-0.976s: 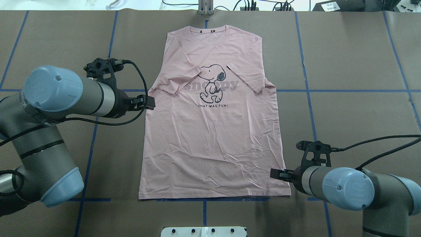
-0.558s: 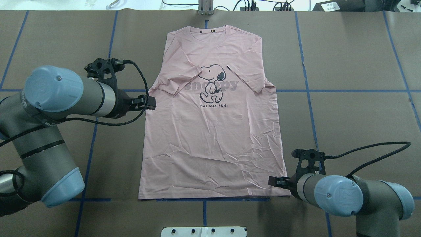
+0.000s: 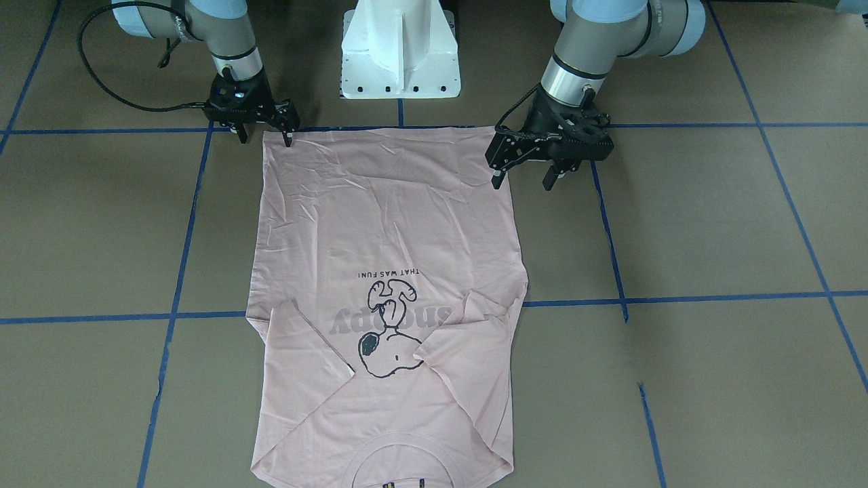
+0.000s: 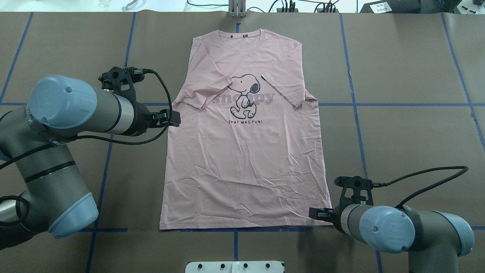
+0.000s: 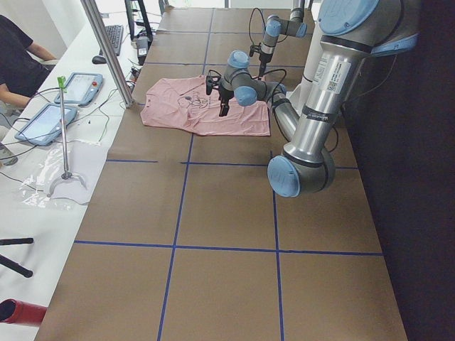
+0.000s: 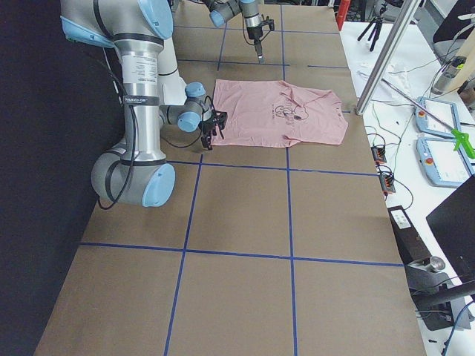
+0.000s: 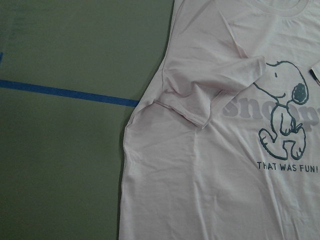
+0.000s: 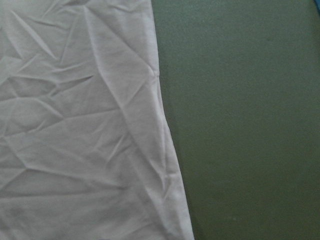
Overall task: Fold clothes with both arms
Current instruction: 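Release the sleeve with the left gripper while the right gripper moves to the hem, then move the left gripper to the hem and grasp both hem corners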
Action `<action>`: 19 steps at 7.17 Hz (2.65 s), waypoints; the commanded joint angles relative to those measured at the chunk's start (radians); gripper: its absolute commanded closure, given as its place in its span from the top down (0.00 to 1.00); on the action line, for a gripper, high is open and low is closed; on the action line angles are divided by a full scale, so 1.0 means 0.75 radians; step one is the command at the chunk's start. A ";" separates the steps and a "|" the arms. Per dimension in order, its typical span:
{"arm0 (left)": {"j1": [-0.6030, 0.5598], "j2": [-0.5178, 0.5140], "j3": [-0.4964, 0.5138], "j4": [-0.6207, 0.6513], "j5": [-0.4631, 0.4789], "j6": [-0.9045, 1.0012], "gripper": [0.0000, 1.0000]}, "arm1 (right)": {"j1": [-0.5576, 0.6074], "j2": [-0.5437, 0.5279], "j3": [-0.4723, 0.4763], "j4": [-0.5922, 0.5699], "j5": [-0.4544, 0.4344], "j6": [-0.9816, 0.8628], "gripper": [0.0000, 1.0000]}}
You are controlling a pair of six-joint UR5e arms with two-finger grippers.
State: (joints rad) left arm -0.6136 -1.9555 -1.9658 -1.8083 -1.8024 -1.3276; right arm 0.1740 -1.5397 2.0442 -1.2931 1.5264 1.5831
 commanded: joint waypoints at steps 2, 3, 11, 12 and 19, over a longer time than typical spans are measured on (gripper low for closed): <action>0.000 -0.002 0.005 -0.002 0.000 0.001 1.00 | -0.003 0.001 0.001 0.000 0.008 0.000 0.48; 0.000 -0.002 0.005 -0.002 0.000 0.001 1.00 | -0.003 0.001 0.001 0.002 0.016 -0.002 0.28; 0.061 0.048 -0.001 0.016 -0.004 -0.183 1.00 | 0.009 0.006 0.076 0.008 0.014 0.000 0.00; 0.191 0.091 -0.009 0.016 0.024 -0.373 1.00 | 0.040 0.034 0.089 0.006 0.018 -0.002 0.00; 0.570 0.098 -0.062 0.278 0.253 -0.803 0.98 | 0.069 0.055 0.101 0.018 0.027 -0.008 0.00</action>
State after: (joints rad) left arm -0.1979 -1.8873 -2.0174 -1.6033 -1.6337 -1.9270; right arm 0.2254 -1.4992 2.1197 -1.2802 1.5442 1.5770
